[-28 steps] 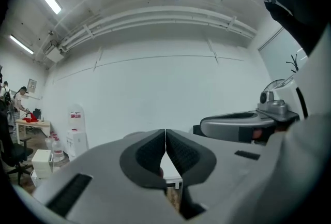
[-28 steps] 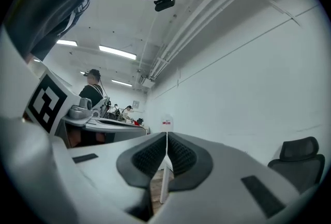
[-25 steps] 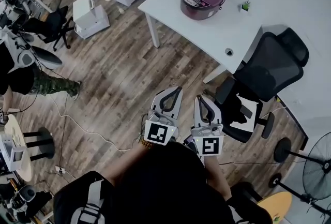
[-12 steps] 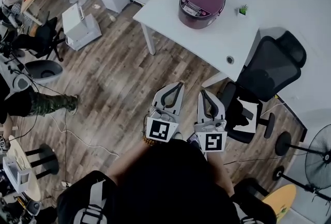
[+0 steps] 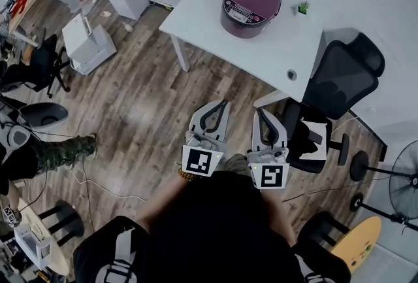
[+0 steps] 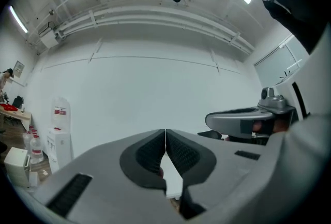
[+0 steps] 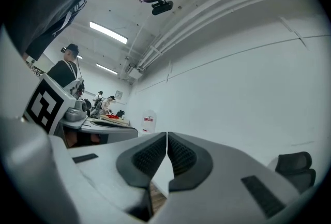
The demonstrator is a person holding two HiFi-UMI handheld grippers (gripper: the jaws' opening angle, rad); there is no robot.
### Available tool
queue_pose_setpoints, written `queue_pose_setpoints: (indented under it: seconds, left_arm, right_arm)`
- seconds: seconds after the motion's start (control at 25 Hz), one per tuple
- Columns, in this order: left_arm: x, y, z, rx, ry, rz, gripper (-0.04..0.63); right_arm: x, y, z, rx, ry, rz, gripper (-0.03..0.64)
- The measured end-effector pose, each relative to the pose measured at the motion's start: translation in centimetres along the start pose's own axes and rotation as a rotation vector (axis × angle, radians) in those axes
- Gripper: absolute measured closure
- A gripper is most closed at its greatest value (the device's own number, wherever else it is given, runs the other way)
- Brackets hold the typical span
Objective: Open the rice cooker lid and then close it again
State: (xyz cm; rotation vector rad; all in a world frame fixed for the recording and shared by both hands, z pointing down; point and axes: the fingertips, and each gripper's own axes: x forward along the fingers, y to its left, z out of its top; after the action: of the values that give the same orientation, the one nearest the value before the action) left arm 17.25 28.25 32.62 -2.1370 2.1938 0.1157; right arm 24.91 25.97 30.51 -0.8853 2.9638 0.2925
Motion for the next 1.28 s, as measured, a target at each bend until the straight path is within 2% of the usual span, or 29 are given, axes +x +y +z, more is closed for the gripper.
queue_pose_setpoints:
  seconds: [0.24, 0.44, 0.76, 1.04, 1.28]
  left_arm:
    - [2.3, 1.9, -1.6, -0.042, 0.022, 0.005, 0.569]
    - [5.9, 3.6, -2.8, 0.001, 0.052, 0.021, 0.569]
    - [13.0, 5.5, -2.5, 0.044, 0.065, 0.039, 0.569]
    - [19.6, 5.5, -2.5, 0.060, 0.065, 0.041, 0.569]
    - [22.8, 6.4, -3.2, 0.081, 0.088, 0.080, 0.569]
  right_arm:
    - [2.3, -1.5, -1.8, 0.022, 0.031, -0.033, 0.586]
    - [5.9, -4.1, -3.7, 0.041, 0.029, -0.024, 0.586]
    - [12.3, -9.7, -3.8, 0.062, -0.037, -0.010, 0.586]
    - [16.0, -15.5, -5.5, 0.074, -0.025, -0.009, 0.586]
    - [18.3, -19.2, -7.1, 0.098, -0.021, -0.004, 0.586]
